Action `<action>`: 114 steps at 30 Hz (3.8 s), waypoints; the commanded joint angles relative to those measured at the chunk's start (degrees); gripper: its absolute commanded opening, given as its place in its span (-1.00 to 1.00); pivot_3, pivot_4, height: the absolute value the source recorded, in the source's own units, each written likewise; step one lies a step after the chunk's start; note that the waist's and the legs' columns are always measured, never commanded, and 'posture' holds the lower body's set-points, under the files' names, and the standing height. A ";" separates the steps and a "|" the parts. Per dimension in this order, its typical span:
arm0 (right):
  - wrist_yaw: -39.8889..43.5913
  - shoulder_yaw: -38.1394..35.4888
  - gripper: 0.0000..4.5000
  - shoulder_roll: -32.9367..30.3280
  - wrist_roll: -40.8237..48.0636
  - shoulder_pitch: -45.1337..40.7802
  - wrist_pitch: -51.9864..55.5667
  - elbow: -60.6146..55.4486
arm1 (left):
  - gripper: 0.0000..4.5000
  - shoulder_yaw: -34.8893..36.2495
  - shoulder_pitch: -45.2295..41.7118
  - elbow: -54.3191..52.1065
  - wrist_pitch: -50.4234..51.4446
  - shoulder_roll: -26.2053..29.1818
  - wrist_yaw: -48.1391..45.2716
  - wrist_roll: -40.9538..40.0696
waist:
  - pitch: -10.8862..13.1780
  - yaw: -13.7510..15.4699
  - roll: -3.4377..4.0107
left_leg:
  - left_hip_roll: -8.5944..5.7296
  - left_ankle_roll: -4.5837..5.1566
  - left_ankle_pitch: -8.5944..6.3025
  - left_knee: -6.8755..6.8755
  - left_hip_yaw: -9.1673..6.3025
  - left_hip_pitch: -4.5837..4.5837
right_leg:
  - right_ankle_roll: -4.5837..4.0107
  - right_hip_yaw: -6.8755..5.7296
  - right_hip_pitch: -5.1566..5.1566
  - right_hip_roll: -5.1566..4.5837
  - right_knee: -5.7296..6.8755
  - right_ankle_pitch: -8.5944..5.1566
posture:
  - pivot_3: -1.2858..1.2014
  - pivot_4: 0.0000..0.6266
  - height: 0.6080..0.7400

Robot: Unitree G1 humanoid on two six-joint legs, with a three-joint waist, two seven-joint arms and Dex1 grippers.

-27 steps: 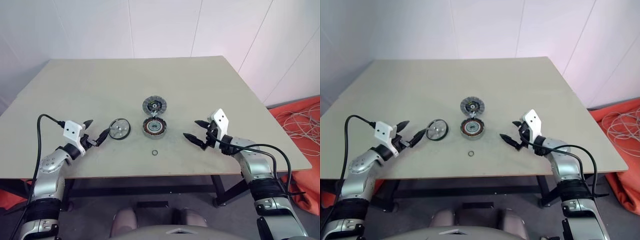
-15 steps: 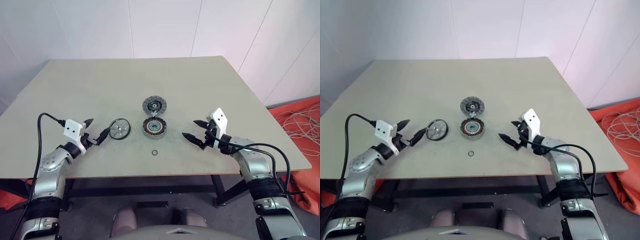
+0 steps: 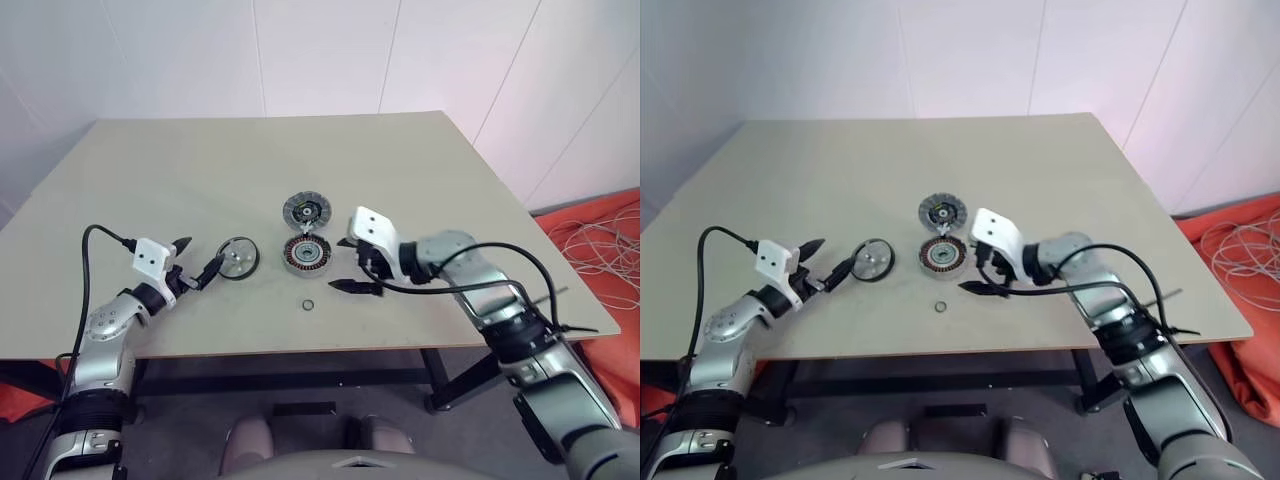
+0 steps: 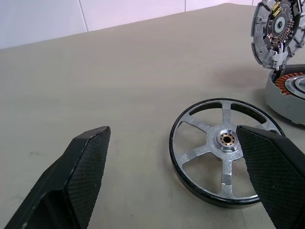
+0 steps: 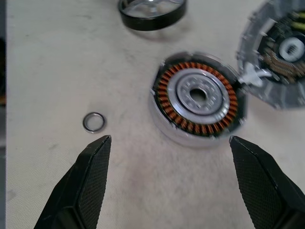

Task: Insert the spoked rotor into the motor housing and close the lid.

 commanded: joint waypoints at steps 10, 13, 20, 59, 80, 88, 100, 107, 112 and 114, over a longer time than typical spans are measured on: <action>13.08 14.61 1.00 1.64 -11.18 -17.00 -4.00 14.49 | 0.99 1.00 1.08 0.63 -4.70 -0.27 -0.67 -1.02 | 0.01 0.33 -0.04 | -0.01 0.00 -0.01 0.02 0.03 -0.14 | -0.22 0.01 -0.13 -0.01 0.20 0.10 | 0.03 -1.00 1.00; 13.75 16.03 1.00 2.75 -13.66 -18.14 -6.63 17.11 | 0.99 1.19 1.71 0.54 -5.13 -0.29 -0.53 -1.10 | 0.01 0.23 -0.05 | 0.01 -0.01 0.00 0.03 0.02 -0.12 | -0.16 0.01 -0.14 0.00 0.35 -0.05 | 0.03 -1.00 1.00; 13.88 16.95 0.15 5.22 -17.16 -18.77 -10.56 20.40 | 1.00 1.38 2.15 0.39 -5.43 -0.21 -0.26 -1.17 | 0.02 0.15 -0.06 | 0.04 -0.04 0.01 0.16 0.01 -0.06 | -0.17 0.03 -0.14 0.00 0.53 -0.07 | 0.03 -1.00 1.00; 16.54 17.13 -0.97 10.58 -24.82 -19.37 -29.62 17.56 | 1.00 0.92 -0.91 7.96 -9.93 -0.37 -1.65 -0.52 | 0.10 -0.04 -0.17 | 0.17 -0.07 0.02 0.13 0.00 0.12 | -0.32 0.14 -0.22 0.04 0.74 -0.12 | 0.03 -1.00 1.00; 18.42 2.98 0.98 7.26 -9.56 -12.16 -8.74 2.80 | 1.00 0.29 -0.98 4.54 -7.28 -0.56 -0.97 -0.73 | 0.10 0.28 -0.24 | 0.17 -0.08 0.03 0.14 0.01 0.24 | -0.31 0.14 -0.07 0.05 0.74 -0.13 | 0.03 -1.00 1.00; 11.03 -9.28 0.98 5.55 3.68 4.43 10.90 -5.55 | 1.00 0.67 -0.73 3.09 -6.08 0.13 -1.01 -0.83 | 0.07 1.43 -0.30 | 0.17 -0.08 0.03 0.12 0.02 0.46 | -0.26 0.13 0.19 0.05 0.68 -0.16 | 0.03 -1.00 1.00; -3.12 -8.30 0.98 12.09 6.17 10.17 12.90 -3.28 | 1.00 0.30 -2.75 2.85 -4.21 0.86 -1.65 -0.70 | 0.10 1.36 -0.24 | 0.15 -0.20 0.11 0.11 -0.06 0.46 | -0.21 0.05 0.12 0.04 0.38 -0.18 | 0.03 -1.00 1.00; -1.12 -5.25 0.98 8.69 5.42 9.74 8.79 -0.67 | 1.00 0.11 -1.15 -2.73 -1.09 0.78 -0.21 -0.78 | 0.08 1.44 -0.28 | 0.18 -0.20 0.10 0.04 -0.08 0.45 | -0.21 0.03 0.22 0.04 0.29 -0.17 | 0.03 -1.00 1.00; 3.17 -4.25 0.98 4.25 5.01 10.89 -1.83 -0.24 | 1.00 0.14 -0.77 -6.15 1.74 0.99 0.56 -0.84 | 0.08 1.48 -0.27 | 0.16 -0.16 0.08 -0.03 -0.02 0.40 | -0.21 0.02 0.17 0.04 0.29 -0.17 | 0.03 -1.00 1.00; 5.81 -5.03 0.98 3.19 6.94 10.97 -4.80 -0.43 | 1.00 0.19 -0.88 -6.73 2.56 1.15 0.60 -0.81 | 0.09 1.45 -0.27 | 0.15 -0.14 0.07 -0.03 -0.01 0.39 | -0.21 0.02 0.17 0.04 0.30 -0.17 | 0.03 -1.00 1.00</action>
